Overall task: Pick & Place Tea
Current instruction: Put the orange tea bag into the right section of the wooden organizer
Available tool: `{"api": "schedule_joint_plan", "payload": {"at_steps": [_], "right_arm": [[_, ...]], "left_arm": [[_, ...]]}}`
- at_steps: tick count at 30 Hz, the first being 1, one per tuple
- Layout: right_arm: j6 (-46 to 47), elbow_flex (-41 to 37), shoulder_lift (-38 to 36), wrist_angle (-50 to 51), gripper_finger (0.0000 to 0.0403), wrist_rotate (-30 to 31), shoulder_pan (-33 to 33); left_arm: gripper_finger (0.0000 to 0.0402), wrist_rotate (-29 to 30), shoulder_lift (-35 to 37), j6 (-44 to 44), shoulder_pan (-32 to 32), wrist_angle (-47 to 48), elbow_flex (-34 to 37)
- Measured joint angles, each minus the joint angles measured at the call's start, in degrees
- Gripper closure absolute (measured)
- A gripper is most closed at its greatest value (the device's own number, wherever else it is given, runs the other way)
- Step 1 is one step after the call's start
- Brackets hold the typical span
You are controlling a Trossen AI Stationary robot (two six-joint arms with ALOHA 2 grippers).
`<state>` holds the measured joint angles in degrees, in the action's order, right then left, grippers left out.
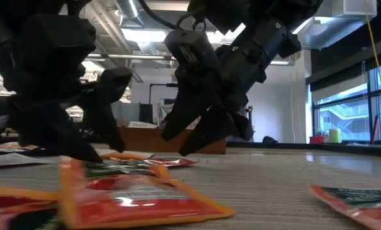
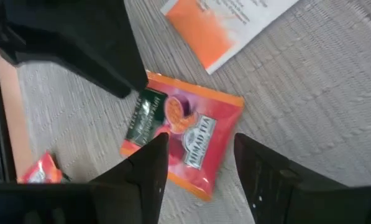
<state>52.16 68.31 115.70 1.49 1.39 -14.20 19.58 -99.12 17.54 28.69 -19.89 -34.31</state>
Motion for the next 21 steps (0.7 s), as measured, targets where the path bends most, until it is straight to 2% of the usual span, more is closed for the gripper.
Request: {"api": "schedule_joint_plan", "payload": {"at_steps": [7,21], "right_arm": [[1.68,0.0,0.0,0.78,0.0219,-0.02,-0.02],[4.58,0.24,2.99,-1.73,0.0251,-2.76,0.07]], "left_arm": [[0.0266,1.66,-0.96,3.75,-0.06,-1.73,-0.01],[0.0279,2.8,-1.06,3.91,-0.13,-2.21,0.11]]}}
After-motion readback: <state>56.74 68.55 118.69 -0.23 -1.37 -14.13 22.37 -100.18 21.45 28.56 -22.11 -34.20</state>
